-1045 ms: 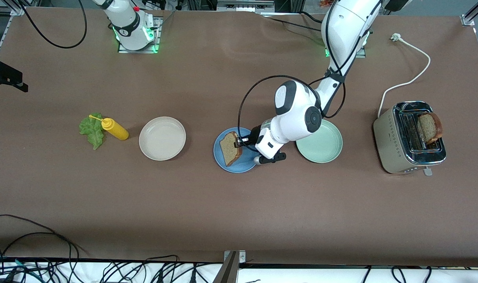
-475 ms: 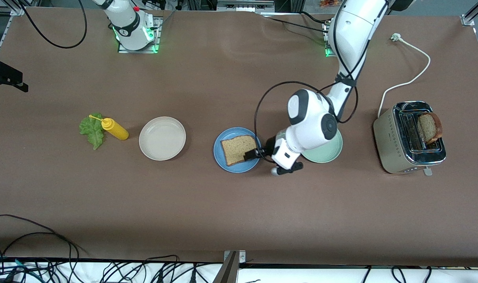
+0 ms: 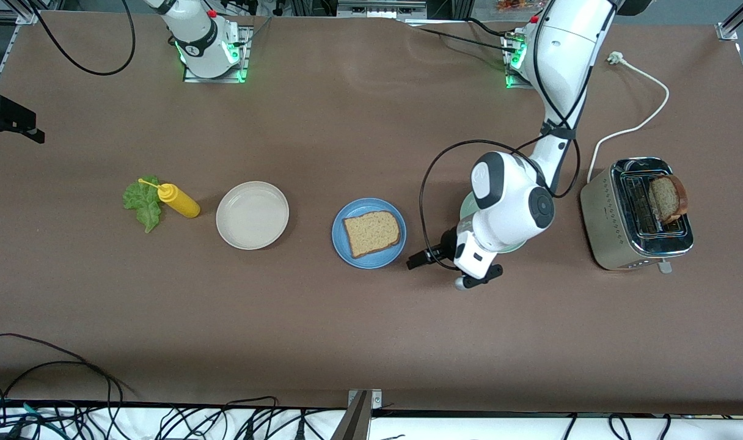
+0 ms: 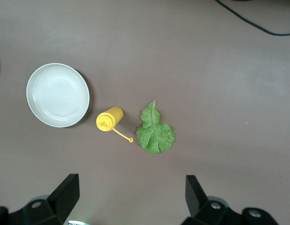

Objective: Make sandwich in blue plate with both arms
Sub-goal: 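Release the bread onto the blue plate and raise the left gripper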

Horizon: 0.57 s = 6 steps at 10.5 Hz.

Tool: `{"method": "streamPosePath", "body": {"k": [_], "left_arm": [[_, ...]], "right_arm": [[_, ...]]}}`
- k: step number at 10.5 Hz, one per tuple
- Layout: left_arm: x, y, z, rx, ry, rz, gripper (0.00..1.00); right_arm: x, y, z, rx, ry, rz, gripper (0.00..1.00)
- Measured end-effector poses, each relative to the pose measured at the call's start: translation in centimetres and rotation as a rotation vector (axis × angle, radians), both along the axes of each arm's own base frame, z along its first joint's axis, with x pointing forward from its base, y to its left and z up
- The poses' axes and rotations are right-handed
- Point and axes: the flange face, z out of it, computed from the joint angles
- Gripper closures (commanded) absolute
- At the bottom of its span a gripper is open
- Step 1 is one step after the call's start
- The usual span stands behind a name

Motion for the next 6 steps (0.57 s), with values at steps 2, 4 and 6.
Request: {"method": "streamPosePath", "body": {"k": [2,4,6], "left_arm": [[1.0,3.2,1.4,0.006,0.038,0.005,0.0],[2.0,8.3,4.8,0.125,0.043,-0.08,0.0],[2.0,14.1,9.6,0.226,0.077,-0.135,0.0]], "right_arm": [[0.4,1.3,-0.6,0.002,0.012,0.024,0.0],[1.1,3.3,-1.7,0.001,0.033,0.059,0.0],[1.5,4.0,-2.8,0.002,0.06,0.078,0.0]]}}
